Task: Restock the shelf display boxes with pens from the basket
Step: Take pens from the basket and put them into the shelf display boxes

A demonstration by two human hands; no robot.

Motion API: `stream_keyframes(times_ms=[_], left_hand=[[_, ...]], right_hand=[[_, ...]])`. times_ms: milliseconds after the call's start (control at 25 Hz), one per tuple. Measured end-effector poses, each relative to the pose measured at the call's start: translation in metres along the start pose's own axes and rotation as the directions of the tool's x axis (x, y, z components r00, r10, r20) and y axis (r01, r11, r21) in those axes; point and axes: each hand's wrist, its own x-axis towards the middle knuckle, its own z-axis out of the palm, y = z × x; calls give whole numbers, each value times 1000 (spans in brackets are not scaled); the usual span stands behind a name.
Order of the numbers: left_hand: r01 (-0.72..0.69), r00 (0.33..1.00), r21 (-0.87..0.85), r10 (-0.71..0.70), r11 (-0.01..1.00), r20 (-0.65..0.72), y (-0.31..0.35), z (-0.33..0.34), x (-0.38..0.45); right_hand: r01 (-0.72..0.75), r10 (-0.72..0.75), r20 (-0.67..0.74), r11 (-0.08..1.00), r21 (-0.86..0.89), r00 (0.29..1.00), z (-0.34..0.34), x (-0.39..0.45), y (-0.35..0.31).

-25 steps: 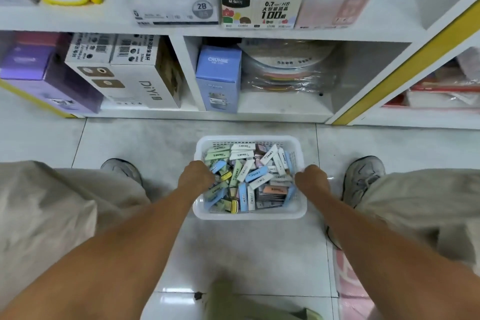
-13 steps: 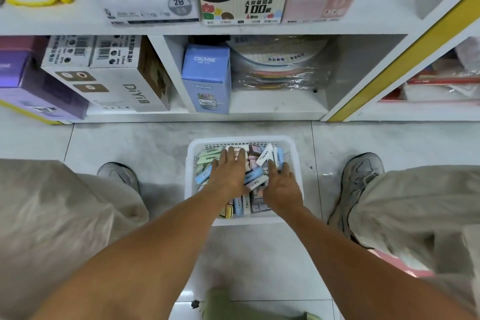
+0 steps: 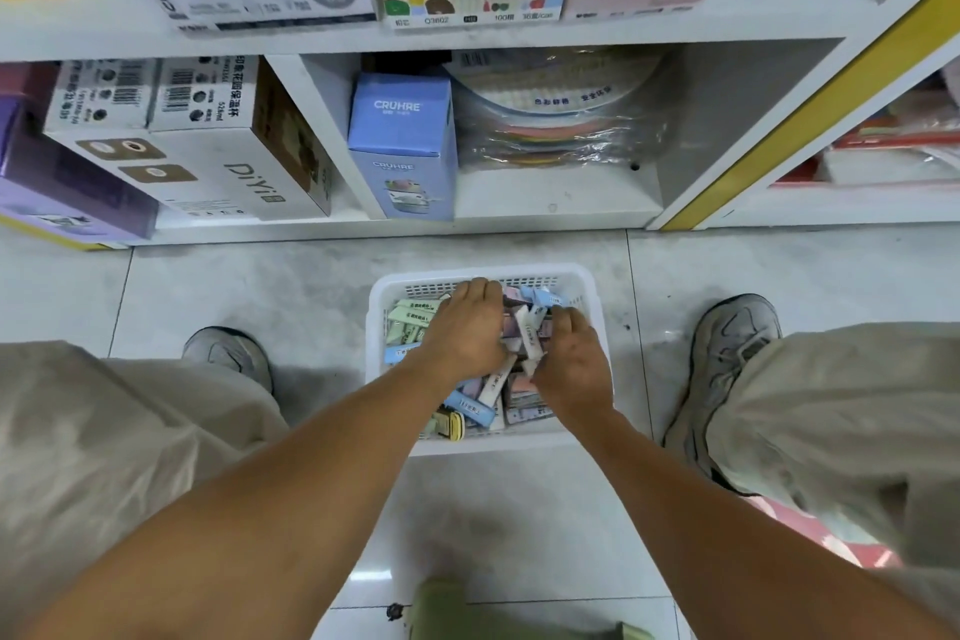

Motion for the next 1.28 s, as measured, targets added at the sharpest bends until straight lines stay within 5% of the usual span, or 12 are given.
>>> stream_keyframes(times_ms=[120,240,360,520,640,800,1120,1280], left_hand=[[-10,998,-1,10,1000,68,20,1,10],[16,993,74,-24,997,116,26,8,16],[-2,989,185,-26,983,147,16,13,17],[39,975,186,-79,982,210,9,15,16],[92,963,146,-126,985,240,8,15,14],[98,960,118,-126,988,251,12,14,15],[193,939,14,-189,981,288,14,15,14],[226,930,8,-219,974,294,15,18,16]], right_hand=[[-17,52,230,989,-149,972,3,11,1],[86,-6,266,953,-290,964,5,19,0],[119,-111,211,993,-22,971,4,22,0],[-14,-57,188,934,356,980,2,11,-10],[-74,35,121,940,332,992,-3,9,-5],[-106,77,205,985,137,976,5,12,-1],[-169,82,261,928,333,962,-3,21,1],[-190,138,307,971,145,942,6,25,-6]])
